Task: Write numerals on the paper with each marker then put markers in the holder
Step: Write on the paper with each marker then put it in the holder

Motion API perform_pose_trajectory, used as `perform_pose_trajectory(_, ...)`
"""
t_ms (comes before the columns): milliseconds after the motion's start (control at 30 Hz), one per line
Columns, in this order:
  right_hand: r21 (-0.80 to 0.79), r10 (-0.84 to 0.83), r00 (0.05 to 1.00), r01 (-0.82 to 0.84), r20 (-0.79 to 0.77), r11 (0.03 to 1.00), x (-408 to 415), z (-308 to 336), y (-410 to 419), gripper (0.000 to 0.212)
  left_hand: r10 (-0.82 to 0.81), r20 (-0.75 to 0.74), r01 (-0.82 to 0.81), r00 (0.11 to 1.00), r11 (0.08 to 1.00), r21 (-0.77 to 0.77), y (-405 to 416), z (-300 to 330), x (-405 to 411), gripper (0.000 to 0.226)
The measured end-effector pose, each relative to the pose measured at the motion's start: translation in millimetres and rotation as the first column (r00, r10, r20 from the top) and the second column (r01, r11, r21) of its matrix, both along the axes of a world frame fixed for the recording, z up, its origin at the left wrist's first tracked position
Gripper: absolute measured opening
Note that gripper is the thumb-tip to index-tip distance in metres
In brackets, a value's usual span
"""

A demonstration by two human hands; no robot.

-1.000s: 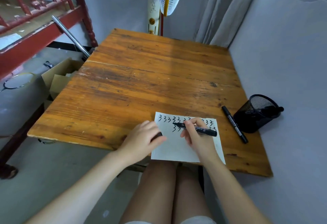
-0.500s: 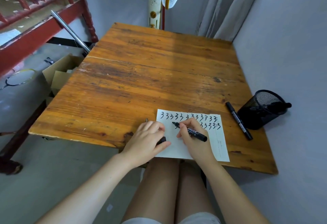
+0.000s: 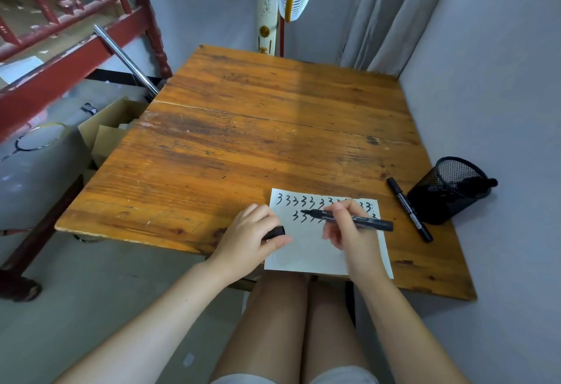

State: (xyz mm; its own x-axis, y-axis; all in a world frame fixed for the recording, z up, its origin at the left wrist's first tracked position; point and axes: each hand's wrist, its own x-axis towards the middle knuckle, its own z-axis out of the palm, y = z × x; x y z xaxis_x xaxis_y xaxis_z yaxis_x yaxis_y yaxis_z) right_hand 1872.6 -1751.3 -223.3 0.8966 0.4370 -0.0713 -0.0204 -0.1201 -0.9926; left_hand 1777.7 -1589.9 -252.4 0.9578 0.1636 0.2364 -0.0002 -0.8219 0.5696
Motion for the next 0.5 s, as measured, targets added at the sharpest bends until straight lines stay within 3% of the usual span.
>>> perform_pose_trajectory(100,0.122,0.051,0.998,-0.046,-0.036,0.992,-7,20,-5,0.033,0.006,0.025,-0.002,1.0,0.985,-0.175,-4,17,-1,0.041)
perform_pose_trajectory(267,0.185,0.08,0.996,-0.074,-0.029,0.98,-13,30,-6,0.033,-0.041,0.1,0.063,0.994,0.973,-0.223,-11,33,-1,0.03)
perform_pose_trajectory(400,0.194,0.125,0.992,-0.12,-0.015,0.974,-16,32,-7,0.027,-0.077,0.121,0.097,0.99,0.981,-0.17,-11,41,0,0.034)
perform_pose_trajectory(500,0.159,0.199,0.98,-0.198,0.013,0.967,-19,35,-5,0.028,-0.127,0.1,0.128,0.987,0.992,-0.005,-14,48,-1,0.046)
